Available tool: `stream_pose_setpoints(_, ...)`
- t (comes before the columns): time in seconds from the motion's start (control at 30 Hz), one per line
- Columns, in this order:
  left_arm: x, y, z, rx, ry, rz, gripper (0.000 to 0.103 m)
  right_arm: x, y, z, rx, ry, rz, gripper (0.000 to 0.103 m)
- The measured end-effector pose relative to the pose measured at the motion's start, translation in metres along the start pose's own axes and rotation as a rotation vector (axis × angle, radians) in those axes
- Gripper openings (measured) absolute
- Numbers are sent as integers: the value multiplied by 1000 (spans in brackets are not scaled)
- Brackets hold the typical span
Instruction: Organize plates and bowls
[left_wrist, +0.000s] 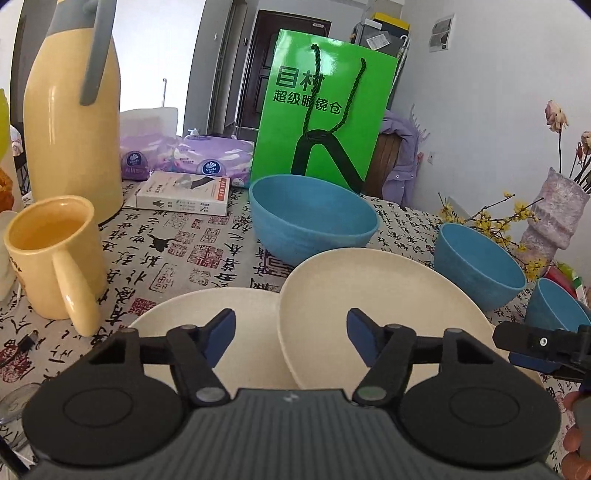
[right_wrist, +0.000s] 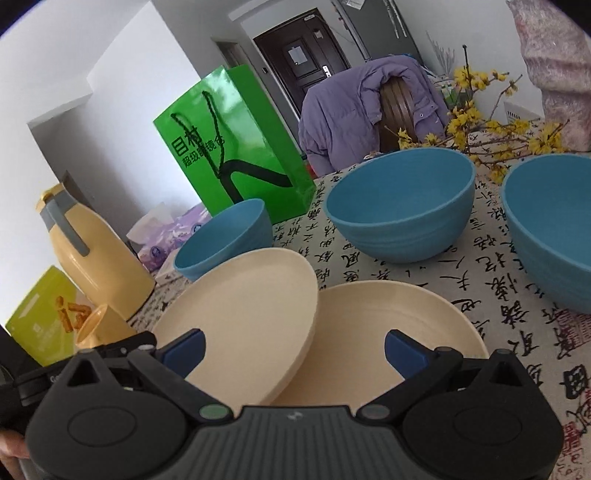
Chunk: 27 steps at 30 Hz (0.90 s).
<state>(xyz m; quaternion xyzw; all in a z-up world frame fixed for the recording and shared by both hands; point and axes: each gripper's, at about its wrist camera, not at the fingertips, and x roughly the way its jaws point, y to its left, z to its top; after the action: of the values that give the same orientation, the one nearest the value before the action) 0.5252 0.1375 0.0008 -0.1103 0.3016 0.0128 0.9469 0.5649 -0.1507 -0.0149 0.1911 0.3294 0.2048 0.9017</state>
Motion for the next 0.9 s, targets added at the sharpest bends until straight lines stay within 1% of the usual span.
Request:
stream_pose_setpoints(0.03, 3, 1, 1, -8, 9, -6, 58, 4, -1, 1, 9, -1, 6, 102)
stream_pose_setpoints(0.07, 6, 2, 2, -21, 22, -13, 56, 8, 0, 3, 6, 7, 6, 101)
stream_pose_setpoints(0.1, 9, 3, 3, -33, 35, -18, 51, 11, 1, 4, 0, 16, 2, 93)
stream_pose_setpoints(0.13, 12, 4, 4, -43, 51, -25, 45, 13, 3, 5, -5, 14, -4, 80)
stream_pose_setpoints(0.17, 15, 4, 4, -50, 62, -32, 41, 15, 4, 5, -7, 7, -11, 74)
stream_pose_setpoints(0.2, 15, 5, 3, -58, 69, -36, 36, 16, 5, 6, -8, 9, -20, 63)
stream_pose_setpoints(0.23, 16, 6, 3, -63, 71, -39, 27, 18, 6, 7, -11, 16, -27, 55)
stream_pose_setpoints(0.27, 16, 6, 2, -66, 73, -41, 23, 20, 6, 8, -13, 21, -29, 50)
stream_pose_setpoints(0.3, 16, 6, 2, -71, 76, -37, 18, 20, 6, 8, -12, 23, -28, 39)
stream_pose_setpoints(0.33, 16, 7, 2, -79, 81, -35, 14, 22, 5, 8, -11, 26, -27, 30)
stream_pose_setpoints(0.37, 16, 8, 3, -89, 87, -33, 13, 24, 4, 9, -8, 30, -35, 27)
stream_pose_setpoints(0.4, 16, 9, 3, -97, 91, -29, 9, 25, 4, 9, -7, 31, -47, 21)
stream_pose_setpoints(0.43, 14, 9, 4, -101, 97, -26, 7, 25, 3, 9, -7, 30, -57, 13)
stream_pose_setpoints(0.47, 12, 9, 4, -105, 100, -32, 7, 25, 2, 8, -8, 31, -75, 9)
stream_pose_setpoints(0.57, 0, 6, 4, -97, 97, -39, 6, 19, 0, 8, 6, 39, -89, 7)
stream_pose_setpoints(0.7, -20, 4, 0, -96, 97, -34, 5, 3, 8, 4, -21, 31, -102, 5)
stream_pose_setpoints(0.9, -66, 3, -13, -98, 64, -18, 5, -32, 29, -7, -54, 16, -106, 5)
